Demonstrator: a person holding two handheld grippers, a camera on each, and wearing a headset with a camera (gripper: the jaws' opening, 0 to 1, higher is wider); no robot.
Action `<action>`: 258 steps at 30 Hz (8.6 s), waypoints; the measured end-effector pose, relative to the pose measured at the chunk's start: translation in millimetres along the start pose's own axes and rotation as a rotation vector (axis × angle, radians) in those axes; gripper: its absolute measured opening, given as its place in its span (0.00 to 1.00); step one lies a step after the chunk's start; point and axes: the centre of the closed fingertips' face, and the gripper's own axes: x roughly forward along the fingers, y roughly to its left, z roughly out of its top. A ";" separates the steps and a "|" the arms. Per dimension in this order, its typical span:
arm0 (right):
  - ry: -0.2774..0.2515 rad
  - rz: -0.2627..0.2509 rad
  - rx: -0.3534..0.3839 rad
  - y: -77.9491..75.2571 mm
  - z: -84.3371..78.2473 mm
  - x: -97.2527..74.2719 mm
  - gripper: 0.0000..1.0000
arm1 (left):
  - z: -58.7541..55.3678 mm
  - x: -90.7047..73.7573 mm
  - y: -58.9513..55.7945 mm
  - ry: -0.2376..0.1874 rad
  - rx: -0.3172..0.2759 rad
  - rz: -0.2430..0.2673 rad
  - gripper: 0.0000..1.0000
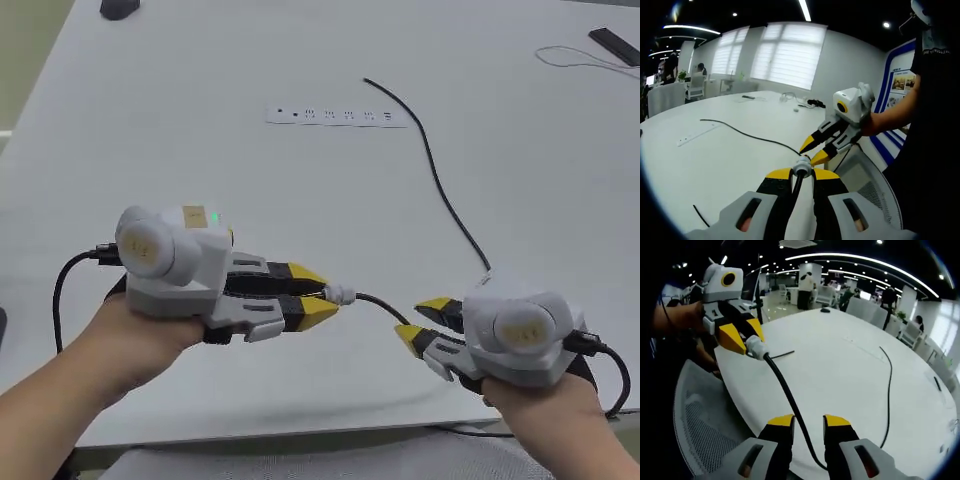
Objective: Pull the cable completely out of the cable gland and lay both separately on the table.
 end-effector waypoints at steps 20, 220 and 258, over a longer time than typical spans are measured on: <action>-0.031 0.100 -0.270 36.8 57.7 6.9 0.10 | -0.9 -0.2 0.9 0.000 -0.021 -0.003 0.15; 0.032 0.076 0.457 -17.8 -43.3 15.7 0.14 | 16.3 -4.0 -4.4 -0.064 -0.056 0.046 0.15; -0.126 0.209 -0.414 41.7 66.5 4.5 0.02 | 12.2 -5.8 -0.6 -0.055 -0.078 0.043 0.15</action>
